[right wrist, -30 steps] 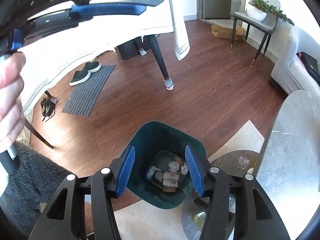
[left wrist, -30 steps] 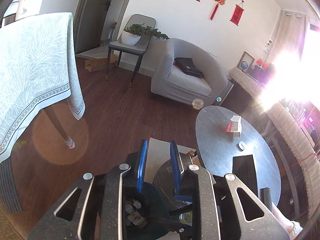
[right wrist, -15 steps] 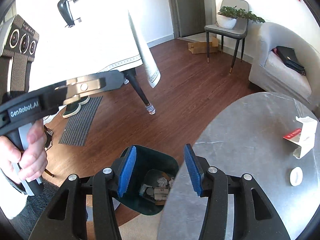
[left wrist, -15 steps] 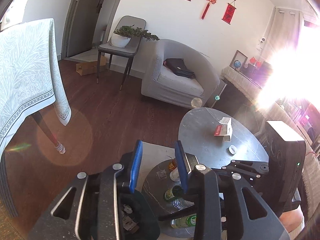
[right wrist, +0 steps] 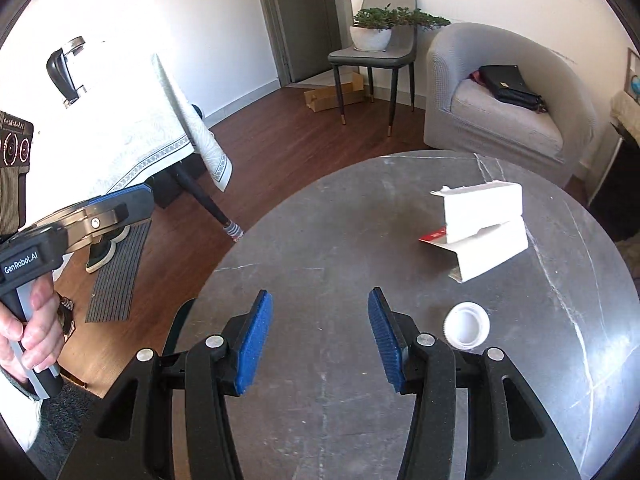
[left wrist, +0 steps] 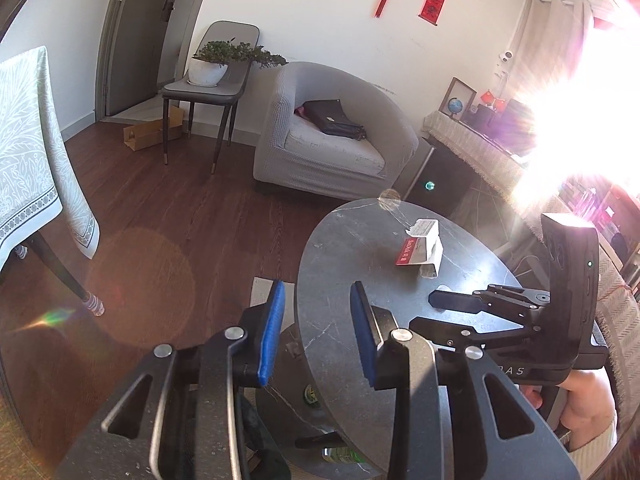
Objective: Collect trash
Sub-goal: 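Move both grippers back over the marble table, then grasp the white bottle cap with the right gripper while the left gripper grasps the red SanDisk package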
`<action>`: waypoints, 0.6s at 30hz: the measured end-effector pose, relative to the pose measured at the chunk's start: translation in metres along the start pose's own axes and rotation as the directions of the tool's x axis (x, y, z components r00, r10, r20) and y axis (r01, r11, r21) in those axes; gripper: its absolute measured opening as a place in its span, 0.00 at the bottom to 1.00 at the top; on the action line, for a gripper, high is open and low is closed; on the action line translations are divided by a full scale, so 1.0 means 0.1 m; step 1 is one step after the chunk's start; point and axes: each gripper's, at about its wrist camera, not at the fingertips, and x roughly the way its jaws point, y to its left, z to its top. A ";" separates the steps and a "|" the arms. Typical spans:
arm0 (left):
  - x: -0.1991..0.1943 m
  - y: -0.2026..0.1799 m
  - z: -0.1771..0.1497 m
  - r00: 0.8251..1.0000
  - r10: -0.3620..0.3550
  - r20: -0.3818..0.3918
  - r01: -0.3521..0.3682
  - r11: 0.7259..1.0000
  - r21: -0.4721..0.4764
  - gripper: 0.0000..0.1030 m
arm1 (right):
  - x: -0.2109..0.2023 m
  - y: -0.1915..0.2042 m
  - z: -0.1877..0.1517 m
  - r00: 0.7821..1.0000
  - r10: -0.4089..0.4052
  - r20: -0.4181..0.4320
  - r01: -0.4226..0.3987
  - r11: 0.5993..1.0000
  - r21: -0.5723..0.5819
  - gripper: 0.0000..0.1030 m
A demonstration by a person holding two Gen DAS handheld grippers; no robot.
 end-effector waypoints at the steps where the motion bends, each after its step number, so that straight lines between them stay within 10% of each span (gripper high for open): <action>1: 0.04 -0.04 0.00 1.000 -0.006 -0.008 0.006 1.000 0.005 0.35 | -0.03 -0.06 -0.03 1.000 -0.007 0.005 0.007 1.000 0.014 0.49; 18: 0.71 -0.65 0.07 0.992 -0.040 -0.117 0.055 0.990 0.131 0.45 | 0.07 -0.66 -0.21 0.990 -0.141 -0.025 0.142 0.988 0.064 0.47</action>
